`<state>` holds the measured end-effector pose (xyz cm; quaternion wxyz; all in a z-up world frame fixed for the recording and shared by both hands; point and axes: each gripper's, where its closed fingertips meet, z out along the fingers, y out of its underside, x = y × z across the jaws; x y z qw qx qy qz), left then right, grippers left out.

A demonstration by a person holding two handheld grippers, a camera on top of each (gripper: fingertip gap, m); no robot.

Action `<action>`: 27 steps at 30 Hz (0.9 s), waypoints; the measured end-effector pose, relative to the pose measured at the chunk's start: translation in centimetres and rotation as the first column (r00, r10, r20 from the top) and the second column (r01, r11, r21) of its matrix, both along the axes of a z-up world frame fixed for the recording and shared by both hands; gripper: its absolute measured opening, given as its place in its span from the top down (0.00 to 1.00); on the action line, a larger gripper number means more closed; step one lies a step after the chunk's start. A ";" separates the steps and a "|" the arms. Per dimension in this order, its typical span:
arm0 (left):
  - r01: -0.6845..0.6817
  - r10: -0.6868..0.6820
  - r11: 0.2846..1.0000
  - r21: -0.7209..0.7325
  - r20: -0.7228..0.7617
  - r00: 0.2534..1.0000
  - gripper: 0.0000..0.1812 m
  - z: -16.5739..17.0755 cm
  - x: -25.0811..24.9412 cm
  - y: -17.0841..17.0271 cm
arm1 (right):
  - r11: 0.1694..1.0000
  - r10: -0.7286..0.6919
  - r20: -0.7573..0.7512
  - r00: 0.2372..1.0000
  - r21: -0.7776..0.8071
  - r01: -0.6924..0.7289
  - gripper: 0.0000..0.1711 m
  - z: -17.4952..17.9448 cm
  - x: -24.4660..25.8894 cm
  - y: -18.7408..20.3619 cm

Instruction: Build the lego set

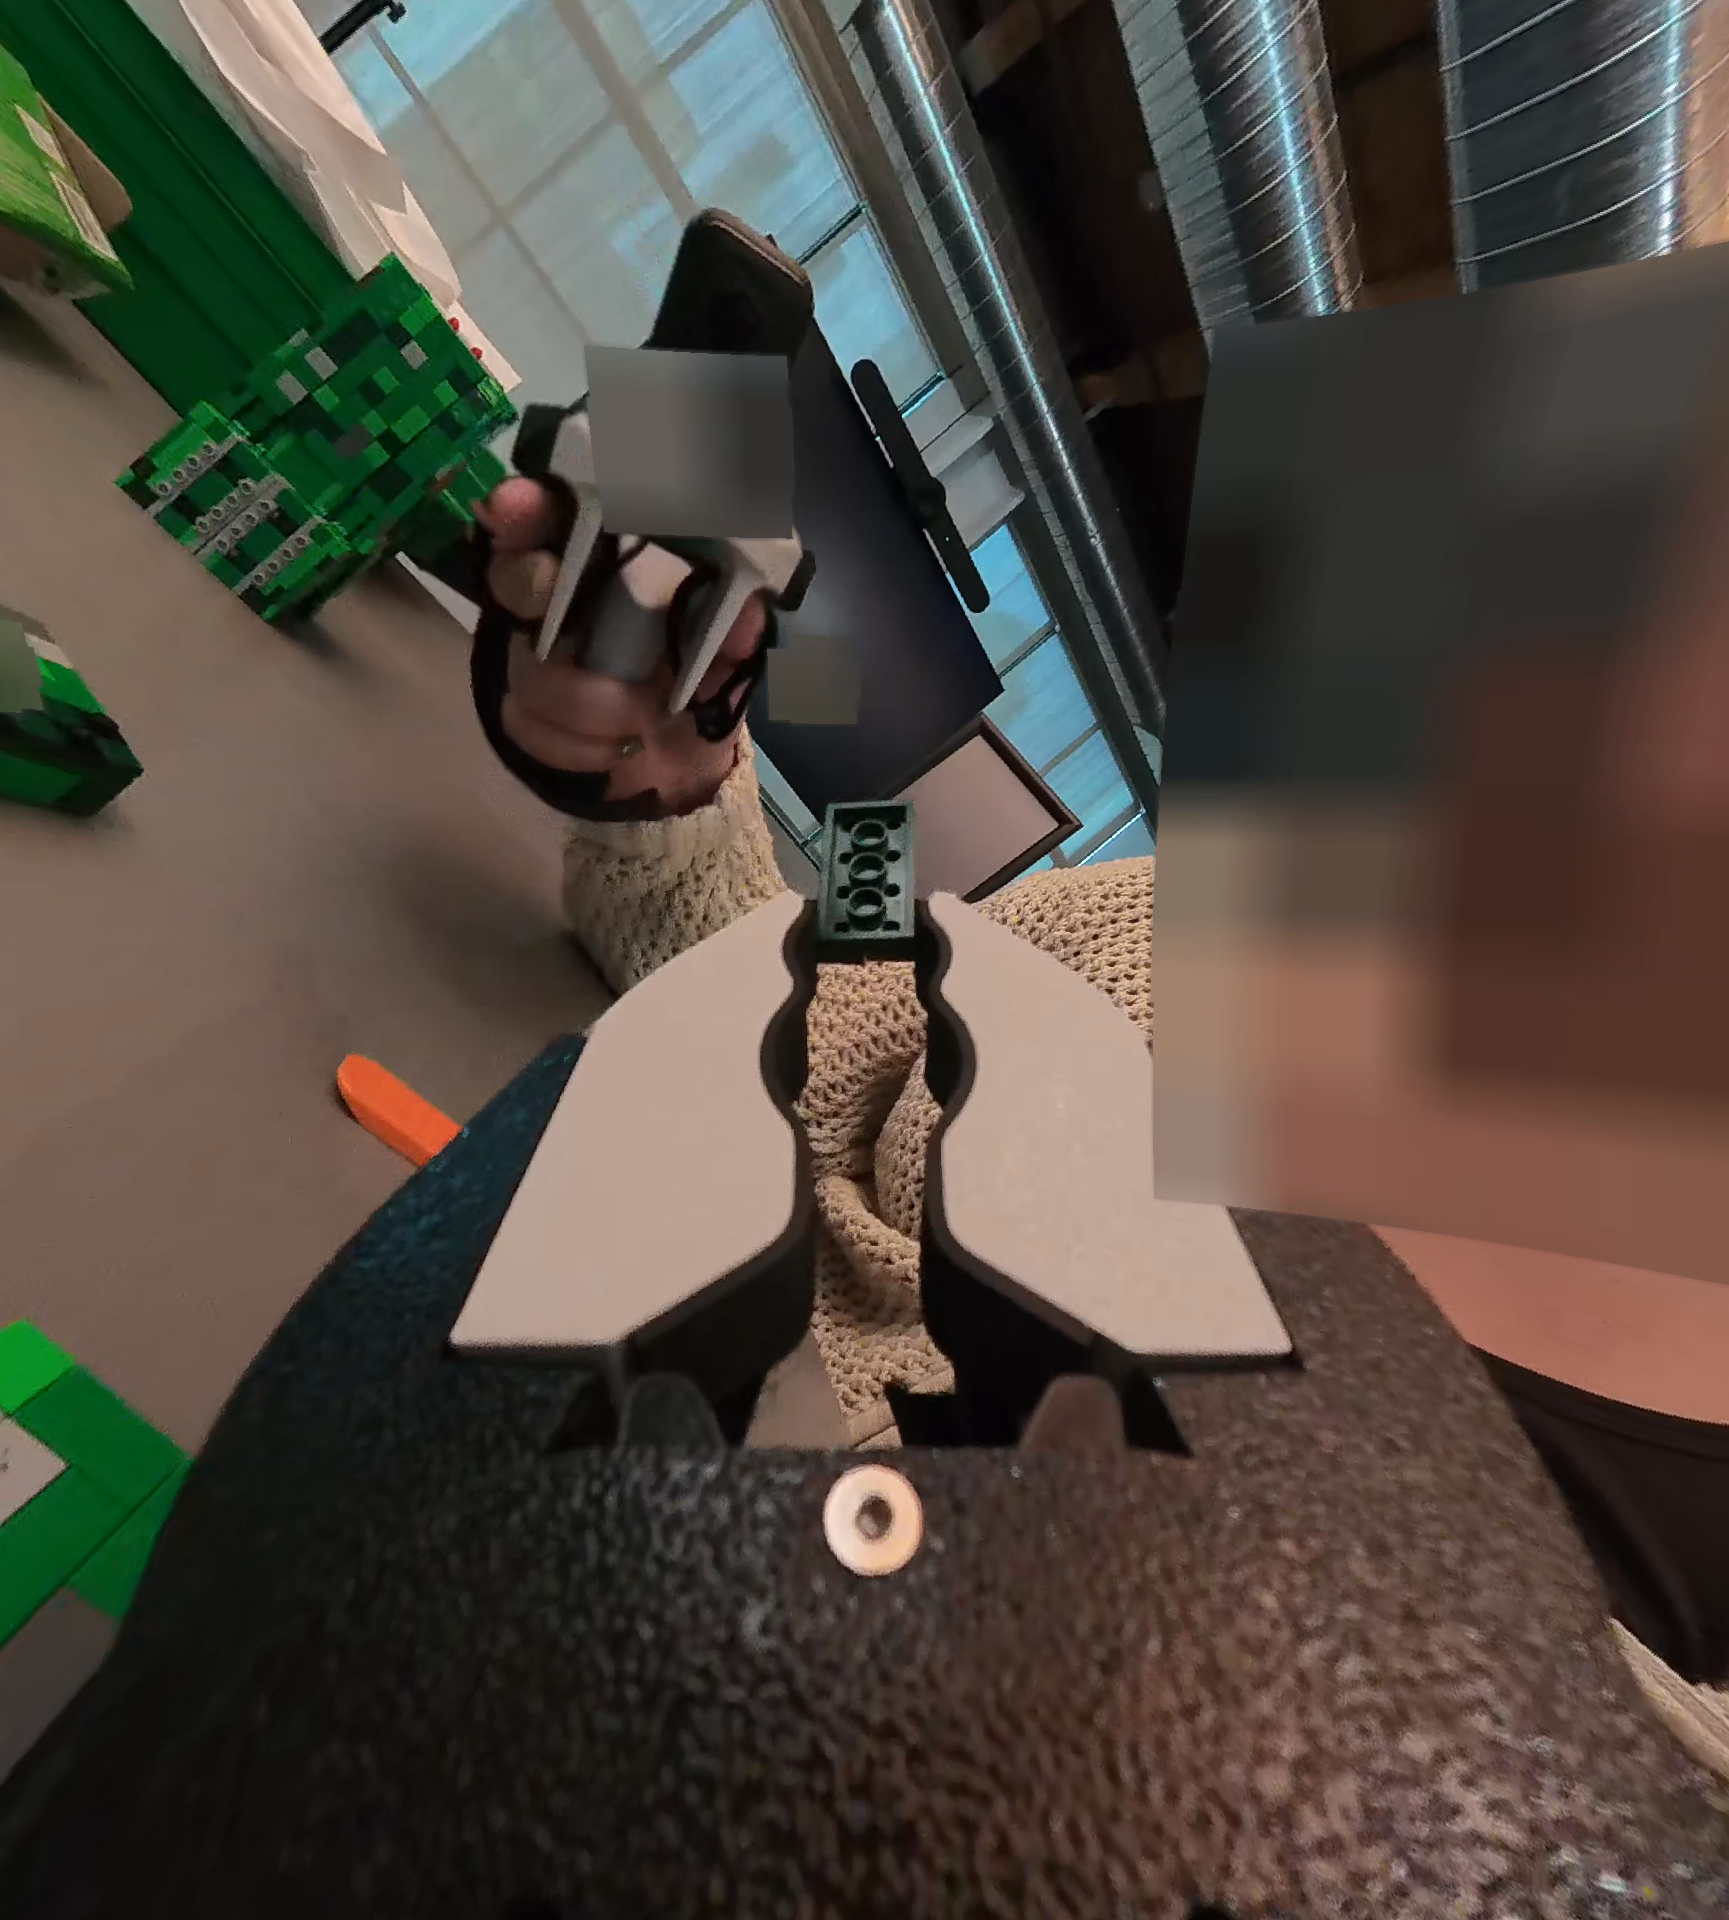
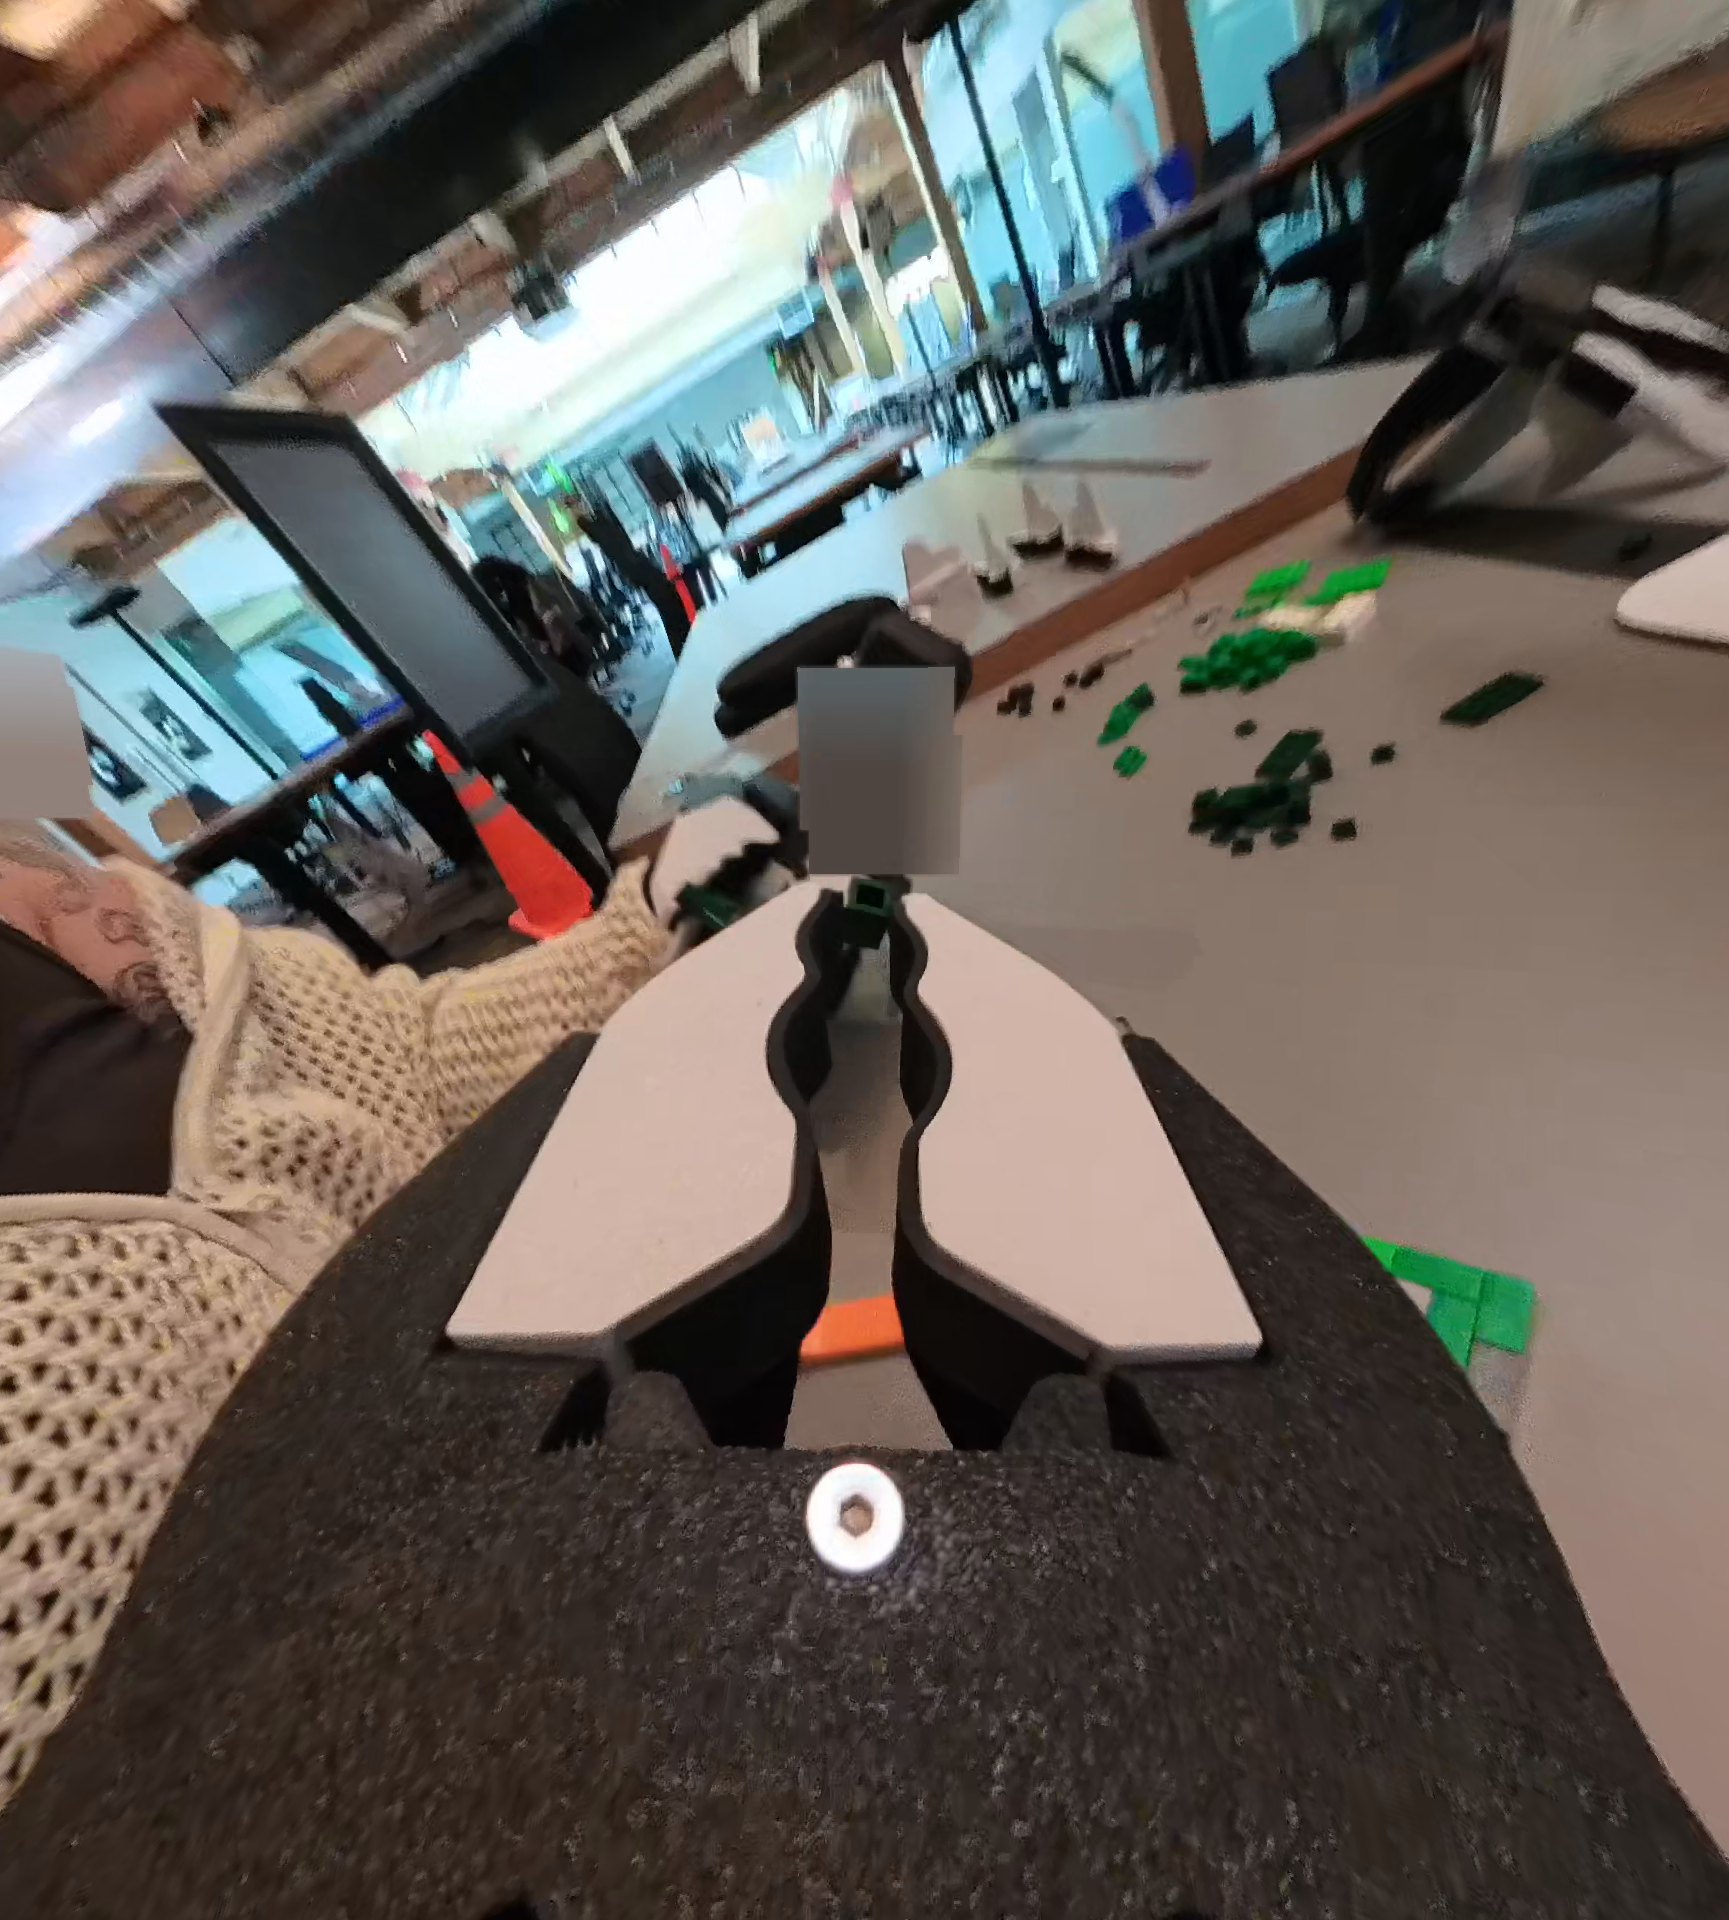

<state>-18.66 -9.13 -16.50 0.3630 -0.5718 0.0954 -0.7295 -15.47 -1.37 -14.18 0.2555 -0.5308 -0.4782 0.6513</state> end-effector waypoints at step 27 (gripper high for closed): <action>-0.118 0.161 0.879 0.463 -0.054 0.985 0.90 2.7 0.6 -2.0 | 0.979 0.077 0.030 0.997 0.188 -0.081 0.95 -1.1 -1.0 -3.3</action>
